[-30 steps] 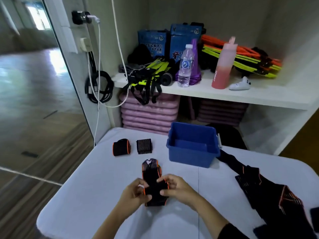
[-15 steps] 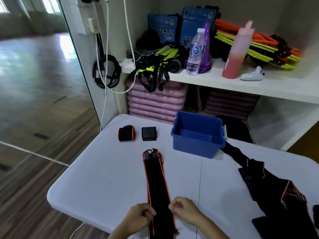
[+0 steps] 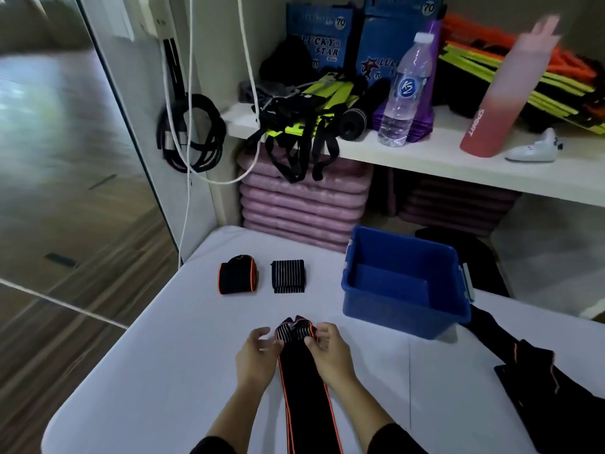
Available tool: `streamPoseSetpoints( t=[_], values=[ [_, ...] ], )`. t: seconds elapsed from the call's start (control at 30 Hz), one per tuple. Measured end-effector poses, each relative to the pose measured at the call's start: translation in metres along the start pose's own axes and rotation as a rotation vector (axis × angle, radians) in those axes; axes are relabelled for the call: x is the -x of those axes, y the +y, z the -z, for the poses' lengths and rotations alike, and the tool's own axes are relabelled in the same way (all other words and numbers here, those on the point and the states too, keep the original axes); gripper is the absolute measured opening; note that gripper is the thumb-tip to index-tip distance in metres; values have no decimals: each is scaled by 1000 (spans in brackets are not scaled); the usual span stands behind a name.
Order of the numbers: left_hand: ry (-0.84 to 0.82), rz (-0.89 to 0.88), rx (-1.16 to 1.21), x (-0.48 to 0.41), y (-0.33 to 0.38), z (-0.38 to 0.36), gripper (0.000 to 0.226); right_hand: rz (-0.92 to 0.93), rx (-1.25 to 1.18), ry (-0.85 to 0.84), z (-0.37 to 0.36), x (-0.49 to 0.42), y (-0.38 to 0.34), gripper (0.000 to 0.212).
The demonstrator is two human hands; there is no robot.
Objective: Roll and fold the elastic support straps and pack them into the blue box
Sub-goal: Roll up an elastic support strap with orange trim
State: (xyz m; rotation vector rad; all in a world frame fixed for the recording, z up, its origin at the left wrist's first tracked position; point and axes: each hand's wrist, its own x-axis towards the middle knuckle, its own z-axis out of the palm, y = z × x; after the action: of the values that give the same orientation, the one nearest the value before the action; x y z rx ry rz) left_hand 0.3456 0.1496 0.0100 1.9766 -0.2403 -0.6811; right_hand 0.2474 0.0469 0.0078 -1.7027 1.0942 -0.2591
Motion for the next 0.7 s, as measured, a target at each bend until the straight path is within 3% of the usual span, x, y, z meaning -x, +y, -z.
streamPoseSetpoints(
  t=[0.3,0.57,0.7],
  values=[
    [52,-38,-29,-14,-3,-16,9,22,-5,152,-13,-23,15,19],
    [-89,-11,-169,-12,-3,-20,10,-15,99,219,-10,-21,25,21],
    [-5,-77,-248,-24,-1,-27,11,-64,120,159,-12,-33,25,43]
  ],
)
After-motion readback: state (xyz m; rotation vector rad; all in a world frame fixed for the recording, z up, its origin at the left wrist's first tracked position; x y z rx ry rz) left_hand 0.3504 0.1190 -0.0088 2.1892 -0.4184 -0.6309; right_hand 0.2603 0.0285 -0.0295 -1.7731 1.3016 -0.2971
